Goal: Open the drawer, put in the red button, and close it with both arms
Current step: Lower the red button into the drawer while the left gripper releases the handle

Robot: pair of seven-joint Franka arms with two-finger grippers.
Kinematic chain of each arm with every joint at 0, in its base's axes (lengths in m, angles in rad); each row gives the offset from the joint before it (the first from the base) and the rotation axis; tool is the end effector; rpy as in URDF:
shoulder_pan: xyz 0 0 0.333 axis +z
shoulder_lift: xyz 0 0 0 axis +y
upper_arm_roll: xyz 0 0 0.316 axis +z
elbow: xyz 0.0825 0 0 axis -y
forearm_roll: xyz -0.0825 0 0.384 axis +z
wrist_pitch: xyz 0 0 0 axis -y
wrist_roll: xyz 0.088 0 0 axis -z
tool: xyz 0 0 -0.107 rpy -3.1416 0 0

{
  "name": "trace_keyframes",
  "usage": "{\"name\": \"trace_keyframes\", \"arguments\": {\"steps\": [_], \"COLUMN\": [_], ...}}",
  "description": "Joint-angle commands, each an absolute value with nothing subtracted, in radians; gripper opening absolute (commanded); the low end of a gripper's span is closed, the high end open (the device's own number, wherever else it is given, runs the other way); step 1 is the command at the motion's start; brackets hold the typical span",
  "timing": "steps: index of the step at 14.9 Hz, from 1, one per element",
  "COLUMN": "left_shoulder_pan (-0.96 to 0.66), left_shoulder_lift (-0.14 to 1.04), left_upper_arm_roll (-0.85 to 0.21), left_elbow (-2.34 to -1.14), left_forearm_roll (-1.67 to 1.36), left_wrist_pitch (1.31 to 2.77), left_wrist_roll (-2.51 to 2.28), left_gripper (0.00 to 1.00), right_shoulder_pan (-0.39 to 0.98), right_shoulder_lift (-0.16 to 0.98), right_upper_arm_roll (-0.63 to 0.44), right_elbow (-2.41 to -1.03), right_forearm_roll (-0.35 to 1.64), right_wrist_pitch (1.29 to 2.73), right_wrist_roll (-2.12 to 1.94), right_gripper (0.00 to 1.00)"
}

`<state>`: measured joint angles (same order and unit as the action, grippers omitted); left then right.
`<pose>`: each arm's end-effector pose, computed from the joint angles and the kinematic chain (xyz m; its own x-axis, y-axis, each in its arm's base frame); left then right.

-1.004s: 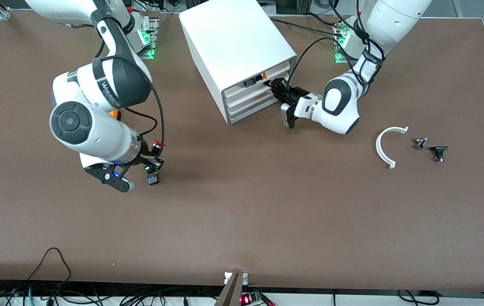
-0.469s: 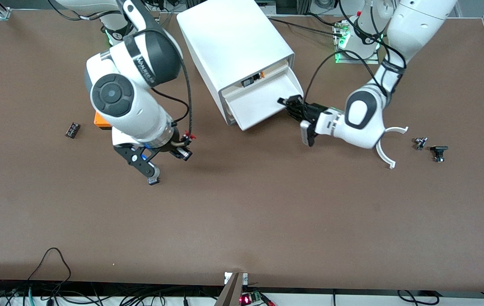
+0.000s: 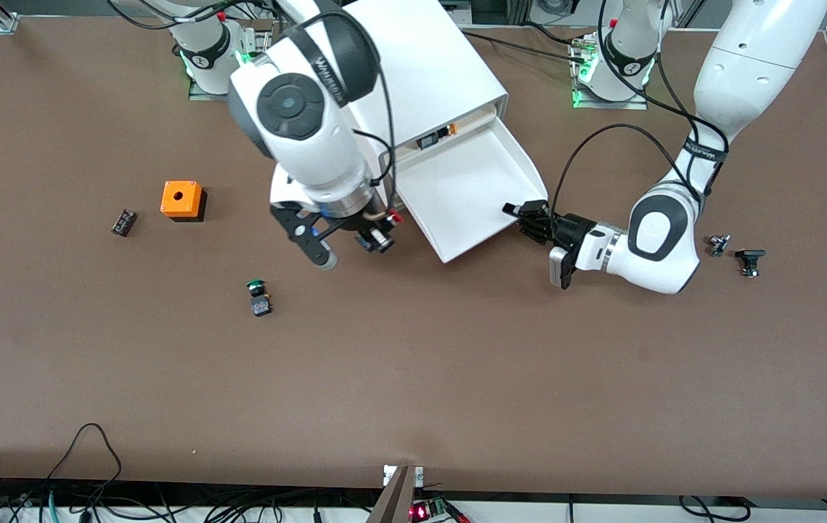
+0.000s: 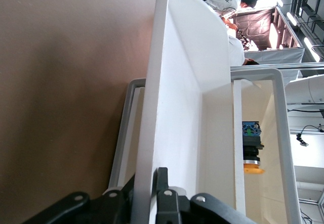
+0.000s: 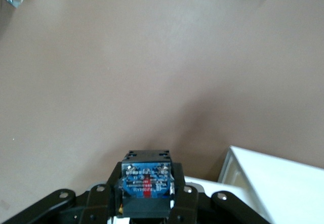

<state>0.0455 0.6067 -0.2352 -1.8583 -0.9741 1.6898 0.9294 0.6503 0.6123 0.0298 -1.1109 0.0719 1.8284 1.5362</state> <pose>0.5545 -0.1813 0.2053 0.8522 -0.5217 0.0409 -0.2071 -0.2645 0.9419 0.5757 0.4649 0.4707 0.6406 -0.7632 -0.0844 -0.7673 -0.6322 -0.1072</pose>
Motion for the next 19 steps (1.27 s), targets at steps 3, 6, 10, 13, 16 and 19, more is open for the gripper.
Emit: {"name": "trace_keyframes", "arguments": {"steps": [3, 6, 10, 13, 16, 19], "left_shoulder_pan": [0.055, 0.055, 0.055, 0.052, 0.035, -0.009], "left_shoulder_lift": [0.562, 0.541, 0.48, 0.414, 0.37, 0.362], "left_upper_arm_roll": [-0.221, -0.219, -0.219, -0.236, -0.242, -0.244], "left_elbow": [-1.784, -1.587, -1.49, -1.456, -1.401, -1.309], "left_forearm_roll": [-0.904, -0.731, -0.577, -0.45, -0.307, -0.145], "left_wrist_pitch": [1.6, 1.455, 1.384, 1.382, 1.381, 1.362], "left_wrist_roll": [0.786, 0.516, 0.339, 0.227, 0.1, -0.027], "left_gripper": [1.0, 1.0, 1.0, 1.0, 1.0, 1.0], "right_shoulder_pan": [0.765, 0.827, 0.879, 0.897, 0.9, 0.897], "right_shoulder_lift": [0.696, 0.744, 0.784, 0.822, 0.844, 0.835], "right_upper_arm_roll": [0.014, 0.012, 0.012, 0.012, 0.012, 0.002], "right_elbow": [-1.077, -1.075, -1.075, -1.077, -1.075, -1.075], "right_forearm_roll": [0.071, 0.02, -0.015, -0.043, -0.044, -0.06], "right_wrist_pitch": [1.92, 1.988, 2.058, 2.107, 2.143, 2.132], "right_wrist_roll": [1.742, 1.853, 1.965, 2.005, 2.016, 2.006], "right_gripper": [0.0, 0.0, 0.0, 0.0, 0.73, 1.0]}}
